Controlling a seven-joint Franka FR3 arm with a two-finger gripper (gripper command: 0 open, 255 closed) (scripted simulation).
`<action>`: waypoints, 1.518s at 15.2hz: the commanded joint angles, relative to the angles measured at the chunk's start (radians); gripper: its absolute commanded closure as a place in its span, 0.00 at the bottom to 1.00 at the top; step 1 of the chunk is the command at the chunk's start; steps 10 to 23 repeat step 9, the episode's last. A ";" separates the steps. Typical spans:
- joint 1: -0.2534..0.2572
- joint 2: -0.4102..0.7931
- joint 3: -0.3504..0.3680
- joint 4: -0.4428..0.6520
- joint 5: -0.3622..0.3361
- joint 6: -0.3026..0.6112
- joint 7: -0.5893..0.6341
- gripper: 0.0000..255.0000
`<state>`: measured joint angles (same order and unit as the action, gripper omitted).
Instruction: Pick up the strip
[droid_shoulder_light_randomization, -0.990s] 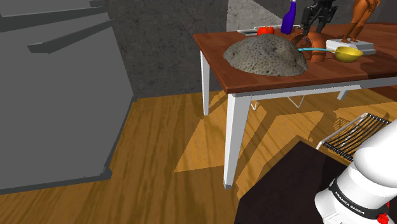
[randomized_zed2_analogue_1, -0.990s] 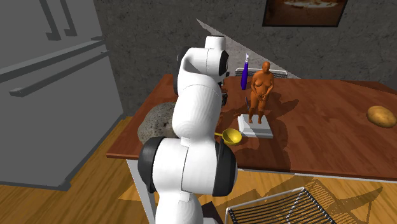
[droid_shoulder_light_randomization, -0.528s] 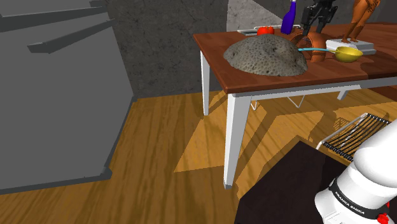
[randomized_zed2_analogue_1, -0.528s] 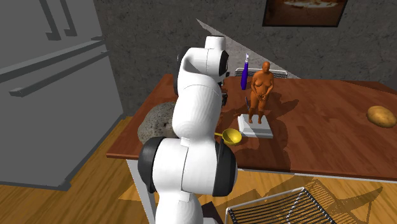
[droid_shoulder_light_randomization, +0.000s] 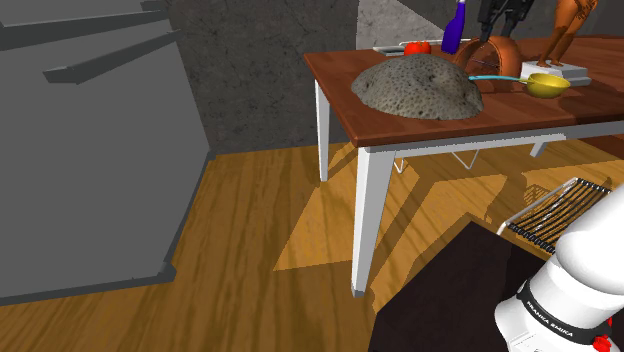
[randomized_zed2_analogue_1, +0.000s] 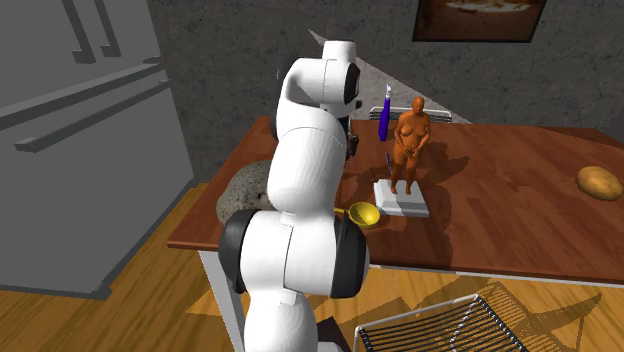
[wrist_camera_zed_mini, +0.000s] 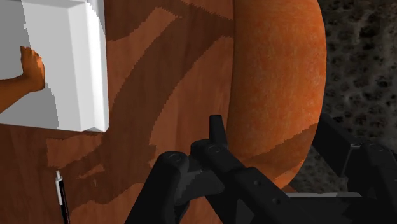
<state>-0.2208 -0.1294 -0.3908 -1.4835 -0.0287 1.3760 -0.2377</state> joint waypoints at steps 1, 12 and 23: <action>-0.001 0.017 -0.003 0.051 0.006 -0.035 -0.005 1.00; -0.009 0.085 -0.019 0.218 0.032 -0.140 -0.024 1.00; -0.009 0.085 -0.019 0.218 0.032 -0.140 -0.024 1.00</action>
